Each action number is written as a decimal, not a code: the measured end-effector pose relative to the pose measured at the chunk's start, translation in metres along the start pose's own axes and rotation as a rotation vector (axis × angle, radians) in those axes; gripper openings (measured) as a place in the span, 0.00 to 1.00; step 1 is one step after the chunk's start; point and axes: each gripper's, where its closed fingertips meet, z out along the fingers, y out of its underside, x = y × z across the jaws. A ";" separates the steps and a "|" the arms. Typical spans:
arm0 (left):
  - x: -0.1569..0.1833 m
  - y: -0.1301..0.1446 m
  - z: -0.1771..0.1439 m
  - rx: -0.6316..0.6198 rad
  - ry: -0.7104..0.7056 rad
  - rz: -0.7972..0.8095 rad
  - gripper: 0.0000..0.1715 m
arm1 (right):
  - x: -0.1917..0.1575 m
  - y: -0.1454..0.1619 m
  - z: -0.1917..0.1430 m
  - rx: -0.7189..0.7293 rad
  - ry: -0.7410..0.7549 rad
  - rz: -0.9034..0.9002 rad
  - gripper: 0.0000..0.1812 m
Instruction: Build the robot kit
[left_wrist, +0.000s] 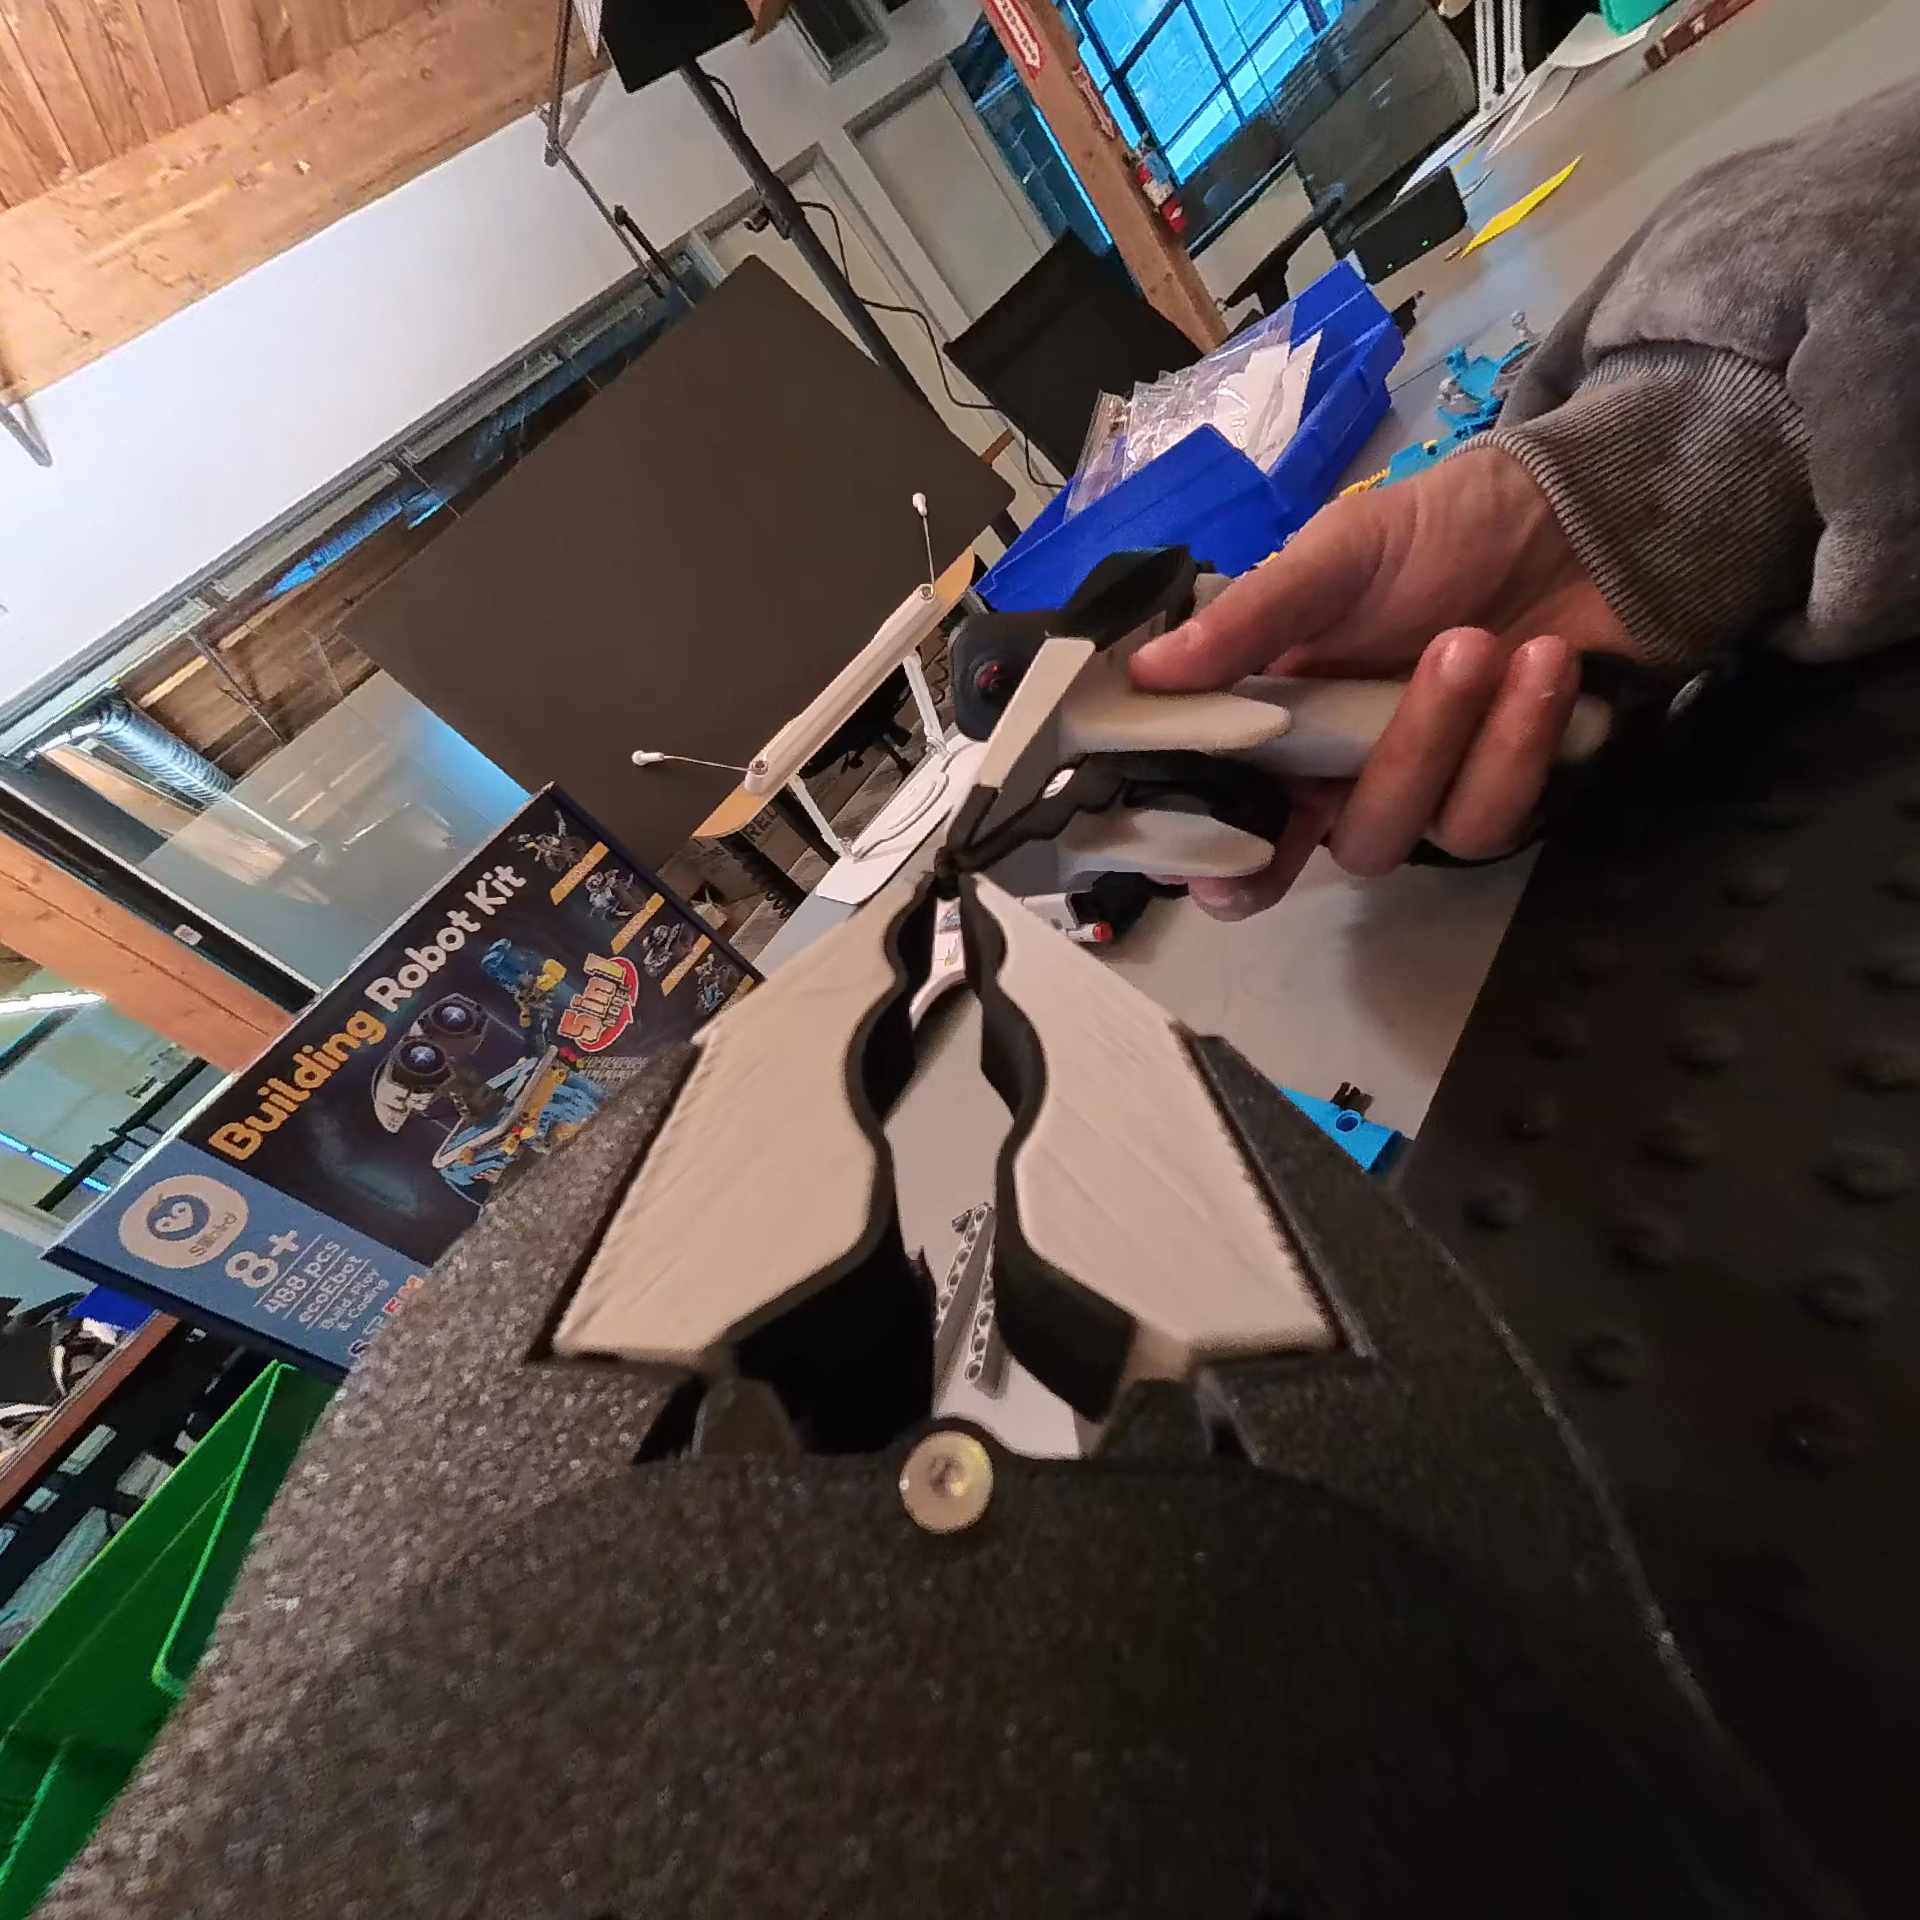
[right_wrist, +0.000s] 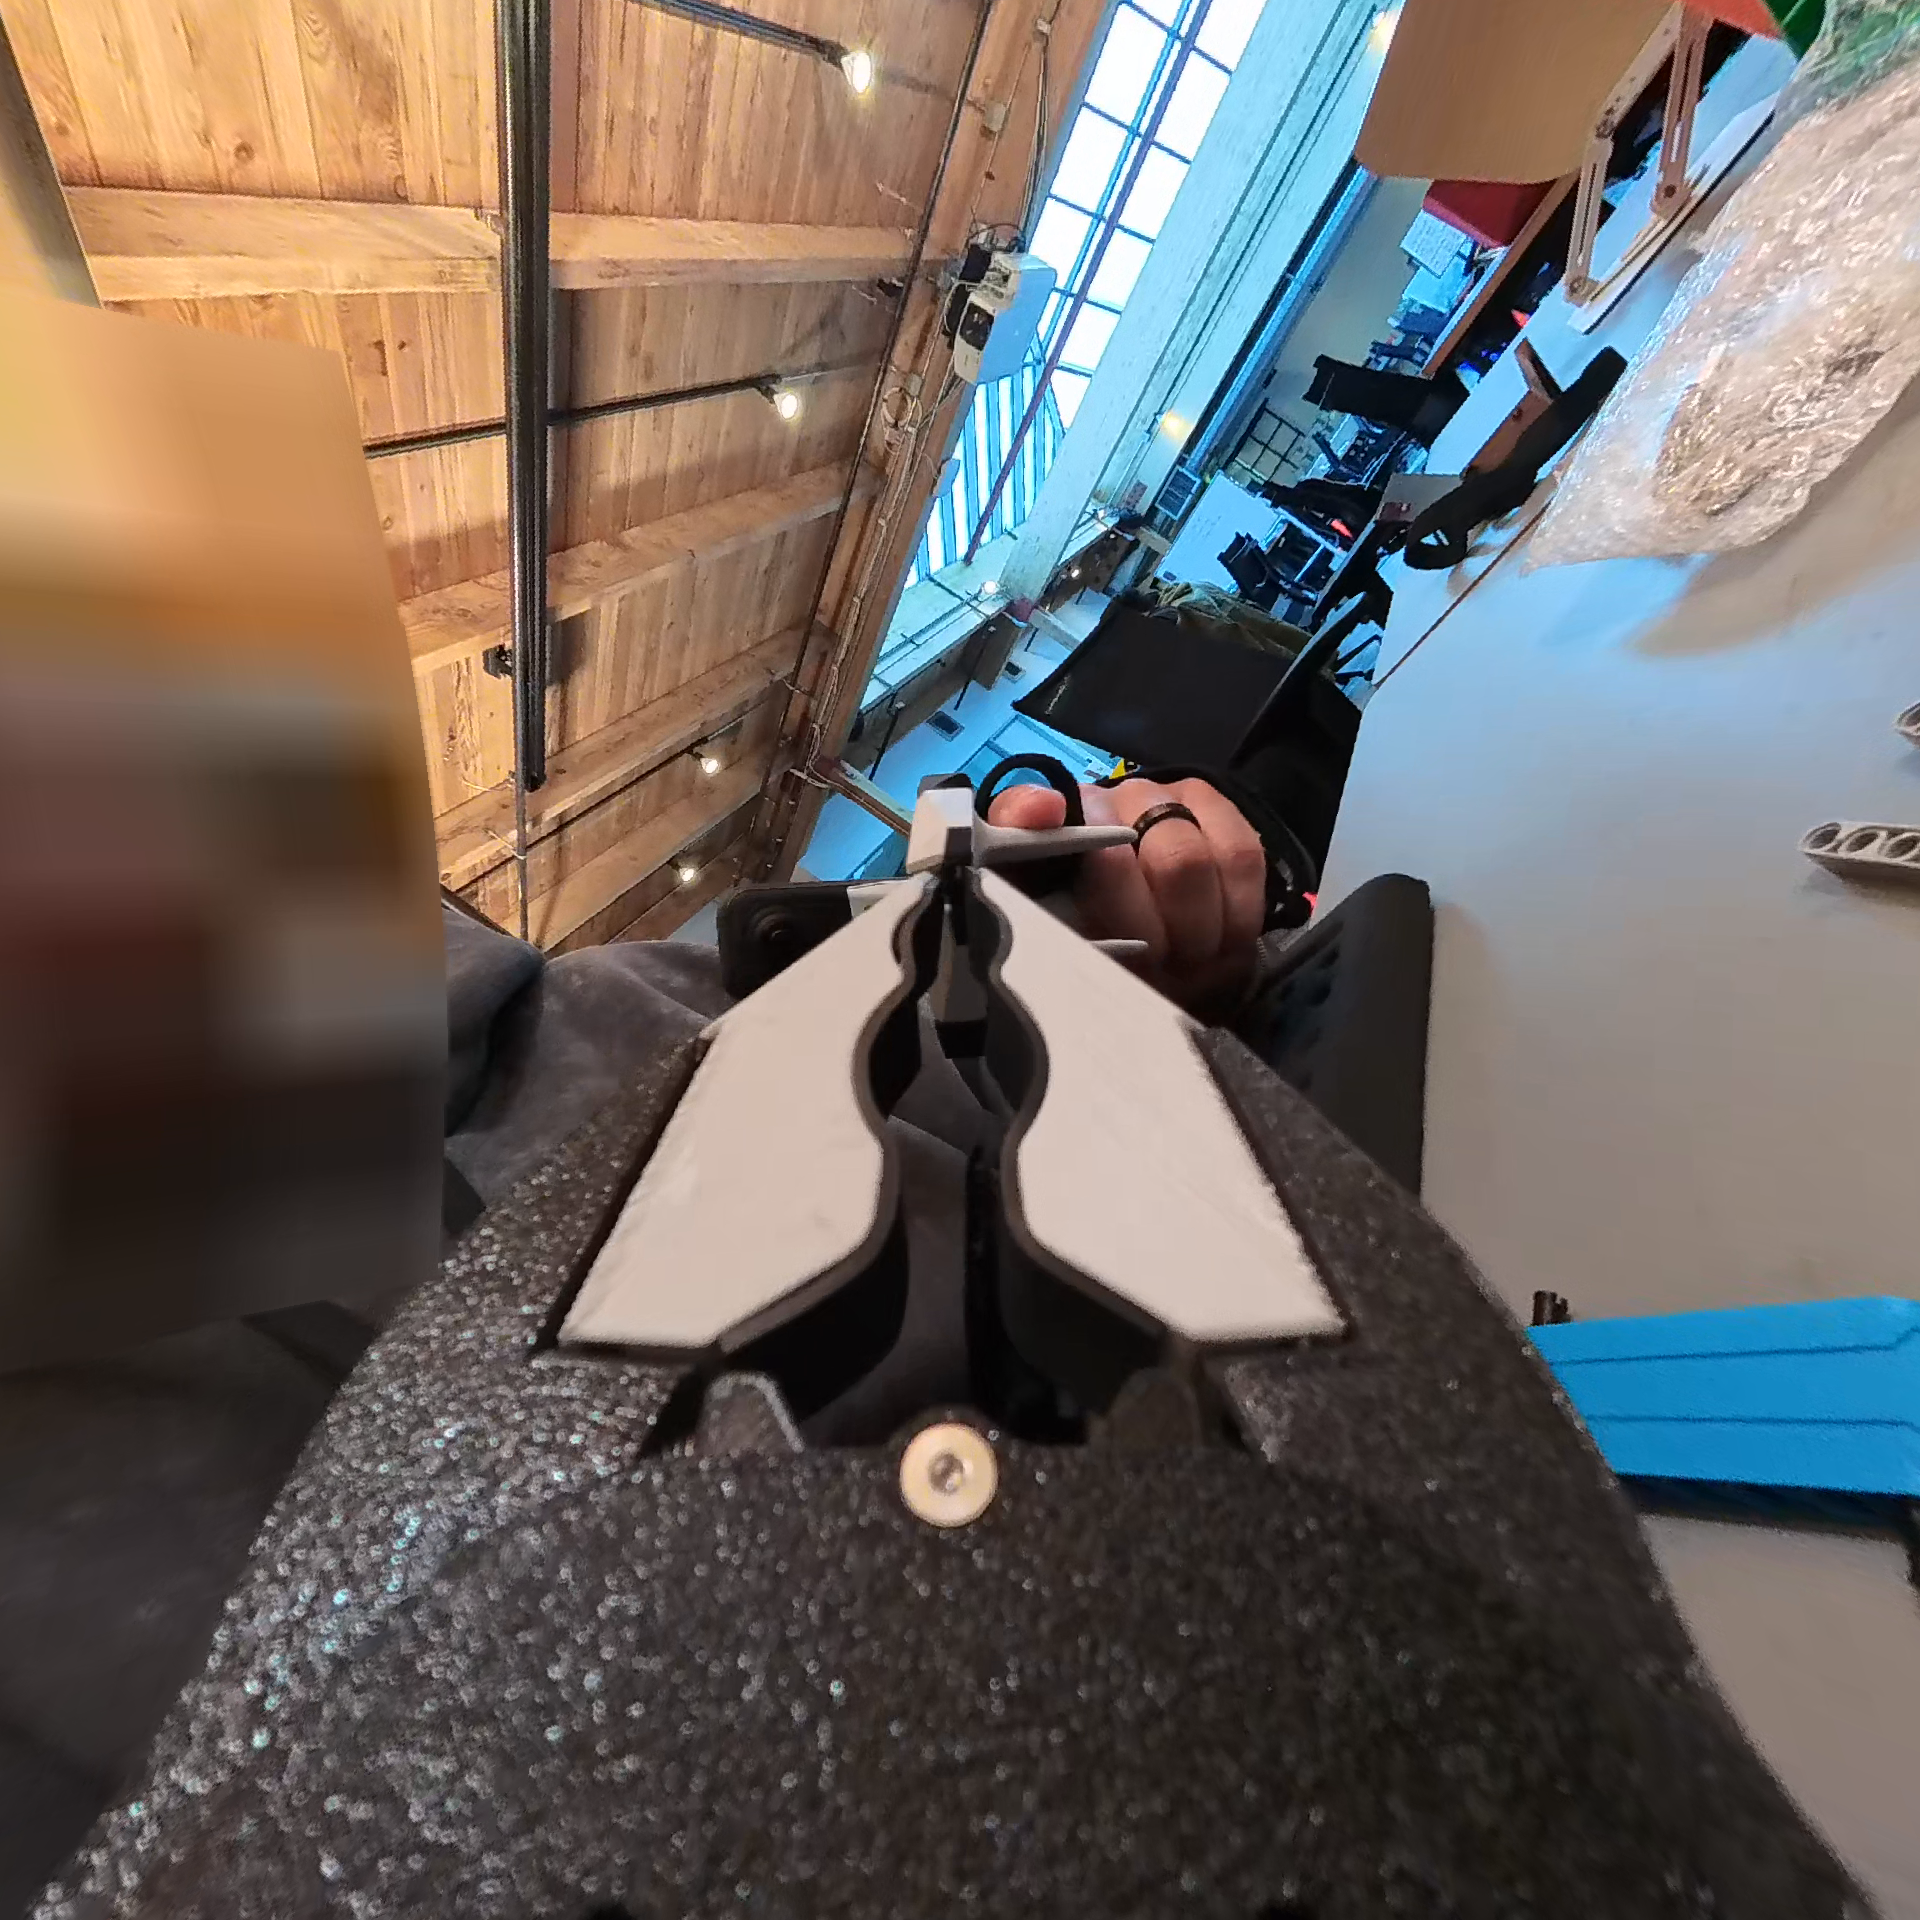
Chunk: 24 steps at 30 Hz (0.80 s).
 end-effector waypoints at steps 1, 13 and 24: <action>0.000 0.001 0.000 -0.001 0.002 -0.002 0.02 | 0.000 0.000 0.000 0.000 -0.001 -0.002 0.01; 0.004 0.001 -0.001 -0.006 0.032 0.003 0.02 | -0.002 -0.001 -0.001 0.011 -0.027 0.029 0.04; 0.003 0.003 0.001 -0.013 0.018 -0.016 0.02 | 0.003 0.000 0.000 0.001 0.001 0.025 0.01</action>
